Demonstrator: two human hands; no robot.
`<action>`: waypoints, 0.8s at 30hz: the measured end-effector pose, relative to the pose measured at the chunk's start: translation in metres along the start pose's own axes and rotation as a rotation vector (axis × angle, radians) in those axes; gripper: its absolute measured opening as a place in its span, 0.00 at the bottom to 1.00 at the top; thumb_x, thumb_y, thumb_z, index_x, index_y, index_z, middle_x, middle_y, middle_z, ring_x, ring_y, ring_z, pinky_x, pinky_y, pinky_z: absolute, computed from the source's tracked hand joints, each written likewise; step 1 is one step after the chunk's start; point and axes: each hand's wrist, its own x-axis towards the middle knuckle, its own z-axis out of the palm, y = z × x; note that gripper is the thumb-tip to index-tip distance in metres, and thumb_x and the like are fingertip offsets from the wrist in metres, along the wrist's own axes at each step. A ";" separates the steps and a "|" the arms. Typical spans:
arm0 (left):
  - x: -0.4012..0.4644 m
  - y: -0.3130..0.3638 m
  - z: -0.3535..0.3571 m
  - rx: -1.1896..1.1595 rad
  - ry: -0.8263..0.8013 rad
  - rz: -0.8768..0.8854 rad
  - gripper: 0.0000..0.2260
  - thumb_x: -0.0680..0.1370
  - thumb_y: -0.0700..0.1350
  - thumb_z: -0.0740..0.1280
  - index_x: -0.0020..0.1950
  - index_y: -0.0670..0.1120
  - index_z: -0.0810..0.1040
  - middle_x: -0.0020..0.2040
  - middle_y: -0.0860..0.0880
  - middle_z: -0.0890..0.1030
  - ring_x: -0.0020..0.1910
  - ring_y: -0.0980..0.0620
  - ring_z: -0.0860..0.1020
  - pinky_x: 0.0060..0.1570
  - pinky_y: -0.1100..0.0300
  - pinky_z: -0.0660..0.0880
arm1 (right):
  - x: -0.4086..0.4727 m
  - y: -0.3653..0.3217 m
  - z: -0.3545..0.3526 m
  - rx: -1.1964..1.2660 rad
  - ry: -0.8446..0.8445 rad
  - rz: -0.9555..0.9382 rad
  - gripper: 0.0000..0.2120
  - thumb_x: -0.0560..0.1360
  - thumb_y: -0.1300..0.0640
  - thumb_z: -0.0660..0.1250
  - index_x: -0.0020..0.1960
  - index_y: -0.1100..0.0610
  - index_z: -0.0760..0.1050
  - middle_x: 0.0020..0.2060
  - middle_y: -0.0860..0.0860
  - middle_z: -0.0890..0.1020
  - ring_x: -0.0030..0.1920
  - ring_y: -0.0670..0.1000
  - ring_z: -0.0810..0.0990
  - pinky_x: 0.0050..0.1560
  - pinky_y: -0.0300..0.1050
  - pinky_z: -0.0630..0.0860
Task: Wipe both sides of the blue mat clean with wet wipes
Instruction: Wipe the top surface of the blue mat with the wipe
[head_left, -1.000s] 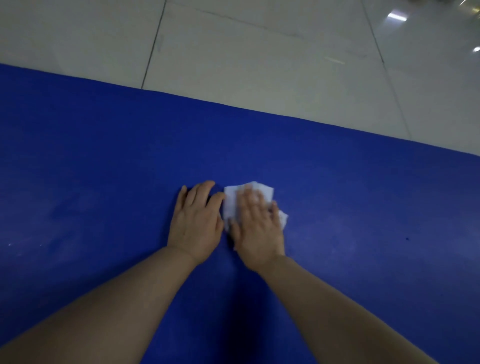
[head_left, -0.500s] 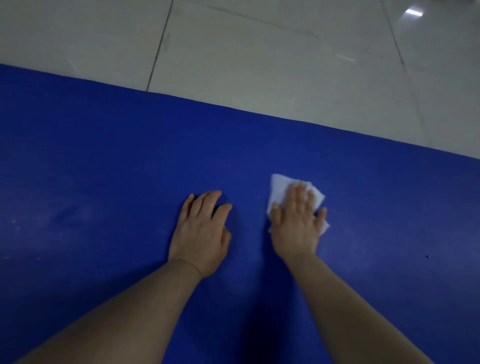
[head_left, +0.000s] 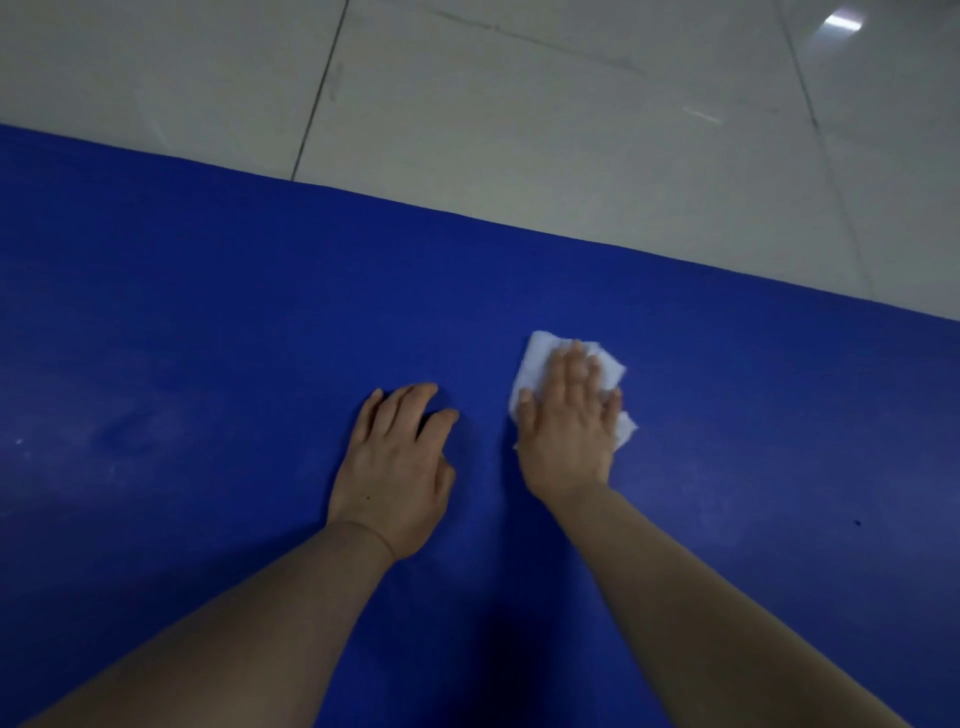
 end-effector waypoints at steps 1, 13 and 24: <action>0.000 0.000 0.000 0.001 -0.004 -0.001 0.18 0.70 0.42 0.66 0.60 0.45 0.77 0.65 0.43 0.73 0.64 0.46 0.68 0.69 0.43 0.63 | -0.007 -0.011 0.002 0.007 -0.003 -0.114 0.32 0.78 0.43 0.34 0.78 0.57 0.40 0.77 0.53 0.40 0.76 0.51 0.38 0.73 0.54 0.35; 0.000 0.000 0.001 -0.024 0.000 -0.005 0.17 0.74 0.43 0.60 0.62 0.45 0.74 0.65 0.43 0.73 0.64 0.46 0.68 0.70 0.45 0.60 | 0.004 -0.015 -0.001 0.061 0.021 -0.295 0.31 0.77 0.45 0.36 0.78 0.54 0.52 0.78 0.51 0.51 0.77 0.53 0.48 0.74 0.57 0.43; 0.002 0.001 -0.001 -0.034 -0.034 -0.004 0.19 0.73 0.46 0.54 0.59 0.45 0.77 0.64 0.43 0.72 0.63 0.46 0.69 0.68 0.46 0.58 | 0.054 -0.021 -0.010 -0.014 0.008 -0.232 0.27 0.82 0.49 0.43 0.78 0.55 0.45 0.78 0.53 0.47 0.77 0.54 0.44 0.75 0.58 0.46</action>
